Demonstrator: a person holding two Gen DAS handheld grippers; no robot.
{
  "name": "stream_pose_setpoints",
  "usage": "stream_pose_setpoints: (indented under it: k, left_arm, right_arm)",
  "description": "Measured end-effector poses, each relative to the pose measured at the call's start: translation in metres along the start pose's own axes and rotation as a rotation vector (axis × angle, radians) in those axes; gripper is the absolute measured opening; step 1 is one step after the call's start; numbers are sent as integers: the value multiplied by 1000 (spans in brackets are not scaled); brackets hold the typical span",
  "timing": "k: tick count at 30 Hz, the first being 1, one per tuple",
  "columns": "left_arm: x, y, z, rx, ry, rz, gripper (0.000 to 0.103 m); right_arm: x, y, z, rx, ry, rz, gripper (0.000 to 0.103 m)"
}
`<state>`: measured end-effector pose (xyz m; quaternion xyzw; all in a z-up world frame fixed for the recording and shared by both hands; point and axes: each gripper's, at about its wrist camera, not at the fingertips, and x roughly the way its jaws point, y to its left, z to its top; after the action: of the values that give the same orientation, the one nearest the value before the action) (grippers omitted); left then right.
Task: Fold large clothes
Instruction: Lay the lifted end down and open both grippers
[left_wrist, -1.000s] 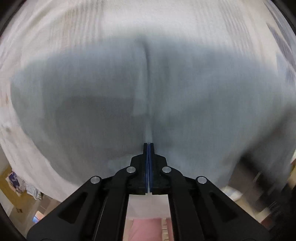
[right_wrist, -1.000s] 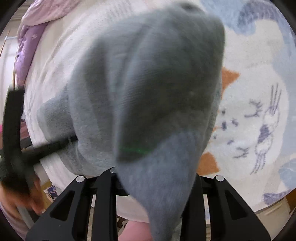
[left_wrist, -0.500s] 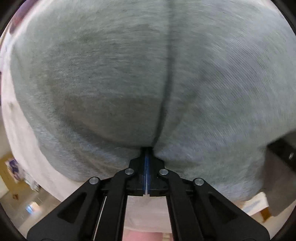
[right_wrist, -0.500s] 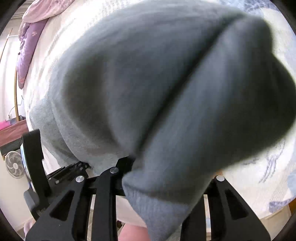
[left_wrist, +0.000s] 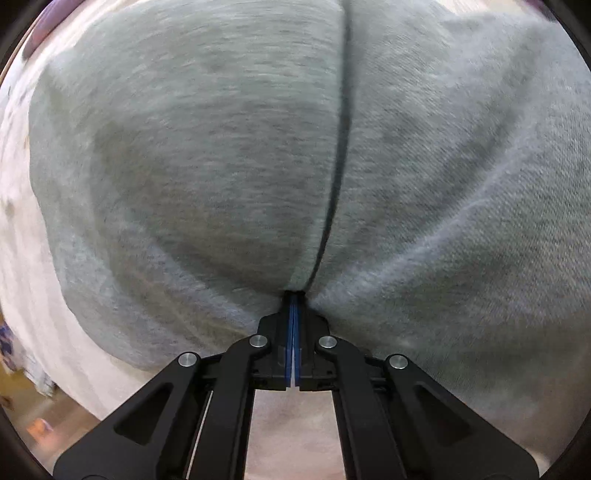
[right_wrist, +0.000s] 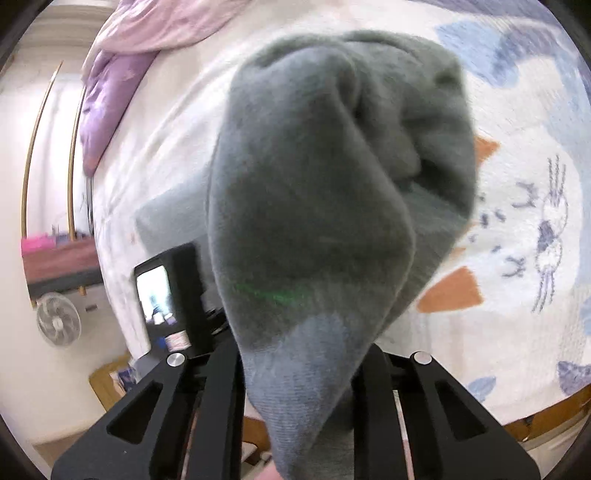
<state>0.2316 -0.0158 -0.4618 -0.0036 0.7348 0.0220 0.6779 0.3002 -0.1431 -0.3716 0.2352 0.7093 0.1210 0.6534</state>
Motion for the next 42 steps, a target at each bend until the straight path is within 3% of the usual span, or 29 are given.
stream_pose_setpoints:
  k: [3, 5, 7, 11, 13, 19, 24, 25, 28, 29, 31, 34, 36, 37, 38, 39, 42]
  left_arm:
    - [4, 15, -21, 33, -20, -12, 0]
    - [-3, 29, -29, 18, 5, -80, 0]
    - [-25, 49, -33, -13, -15, -138, 0]
    - [-76, 116, -44, 8, -99, -172, 0]
    - [-89, 149, -42, 6, -136, -189, 0]
    - [-105, 246, -41, -67, -172, -210, 0]
    - [-108, 296, -31, -107, -160, -185, 0]
    - [-103, 310, -27, -129, -150, -186, 0]
    - [-97, 331, -15, -172, -123, -178, 0]
    - [-98, 342, -22, -185, -119, -178, 0]
    - [-103, 354, -24, -202, -117, -193, 0]
    - [-107, 343, -14, -192, -120, -210, 1]
    - [-114, 328, -8, -158, -131, -271, 1]
    - [-112, 322, 0, -146, -131, -306, 9]
    - [-110, 313, 3, -134, -124, -363, 49]
    - [-104, 302, 8, -125, -123, -399, 65]
    - [-76, 274, 21, -138, -75, -516, 69]
  right_arm:
    - [4, 42, -1, -62, 7, 6, 13]
    - [-2, 44, 1, -99, 6, -2, 13]
    - [-6, 59, -12, -143, 3, 14, 14]
    - [2, 105, -13, -185, 20, 41, 14]
    - [20, 131, -12, -225, 37, 26, 14]
    - [84, 161, -16, -244, 116, -24, 14]
    - [149, 178, -11, -242, 157, -109, 15]
    - [162, 179, -10, -237, 167, -127, 25]
    - [183, 181, -7, -189, 210, -60, 78]
    - [179, 186, -9, -194, 202, -37, 86]
    - [166, 194, -12, -242, 165, -37, 86]
    - [137, 197, -12, -250, 97, -74, 86]
    - [112, 185, -12, -232, 46, -95, 87]
    - [97, 175, -14, -226, 9, -122, 88]
    - [90, 163, -15, -218, -14, -149, 89]
    - [82, 157, -17, -199, -37, -192, 90]
    - [62, 132, -22, -102, -69, -191, 90]
